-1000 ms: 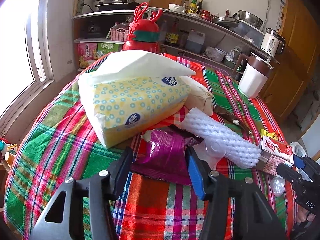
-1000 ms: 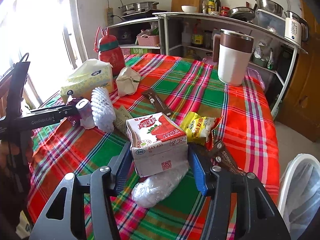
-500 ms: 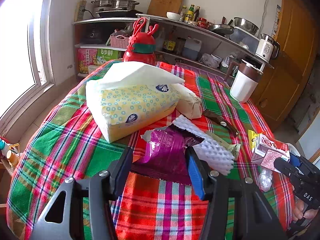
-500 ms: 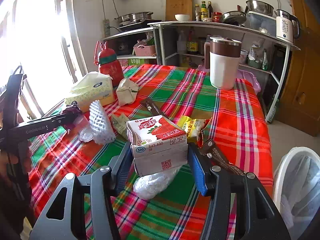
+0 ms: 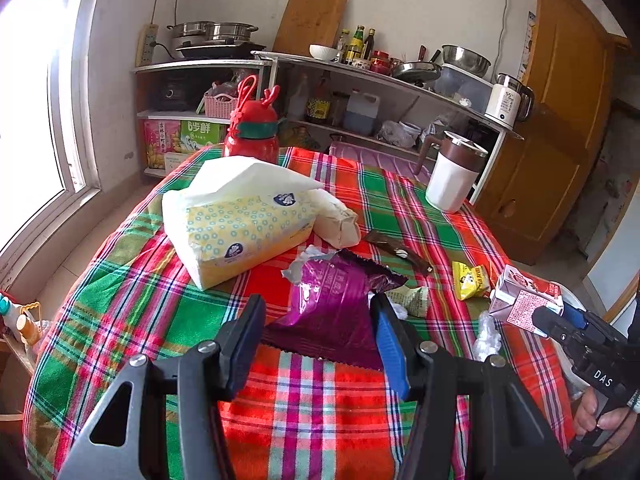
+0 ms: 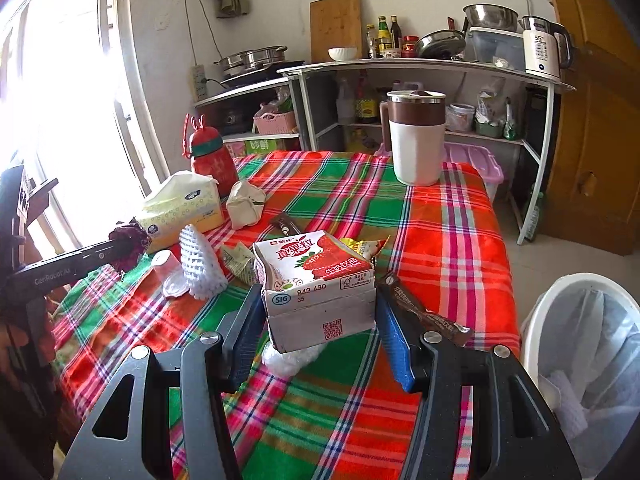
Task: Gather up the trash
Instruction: 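Grasp the red-white juice carton with the right gripper while the left grasps the purple snack wrapper, then carry the juice carton in the right gripper over the bin while the left carries the wrapper there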
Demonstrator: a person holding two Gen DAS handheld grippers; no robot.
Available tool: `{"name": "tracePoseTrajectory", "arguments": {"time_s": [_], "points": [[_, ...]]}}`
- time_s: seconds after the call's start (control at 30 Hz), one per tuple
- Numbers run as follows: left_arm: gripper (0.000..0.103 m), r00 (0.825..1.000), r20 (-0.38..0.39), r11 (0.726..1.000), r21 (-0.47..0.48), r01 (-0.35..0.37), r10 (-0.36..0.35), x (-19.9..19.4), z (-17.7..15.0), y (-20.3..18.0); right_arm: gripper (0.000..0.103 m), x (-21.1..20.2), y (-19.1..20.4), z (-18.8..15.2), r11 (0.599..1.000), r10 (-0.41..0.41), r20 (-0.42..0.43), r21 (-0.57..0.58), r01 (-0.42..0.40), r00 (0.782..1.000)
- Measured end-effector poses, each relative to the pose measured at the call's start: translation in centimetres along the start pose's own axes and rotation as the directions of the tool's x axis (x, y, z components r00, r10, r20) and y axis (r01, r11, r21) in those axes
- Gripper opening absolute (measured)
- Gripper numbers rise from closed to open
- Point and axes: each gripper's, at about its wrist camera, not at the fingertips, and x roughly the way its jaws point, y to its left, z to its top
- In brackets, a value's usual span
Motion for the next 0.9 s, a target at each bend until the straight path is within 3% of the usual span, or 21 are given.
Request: {"name": "tracePoseTrajectory", "arguments": {"time_s": [0.53, 0.9], "points": [[0.056, 0.989, -0.014, 0.980, 0.132, 0.149, -0.148, -0.9, -0.5, -8.5, 0.055, -5.3, -4.3, -1.2, 0.992, -0.082, 0.067, 0.100, 0.075, 0.994], [0.056, 0.957, -0.060, 0.933, 0.209, 0.292, -0.285, 0.0, -0.5, -16.2, 0.055, -9.5, -9.4, -2.6, 0.965, -0.196, 0.092, 0.193, 0.176, 0.976]]}}
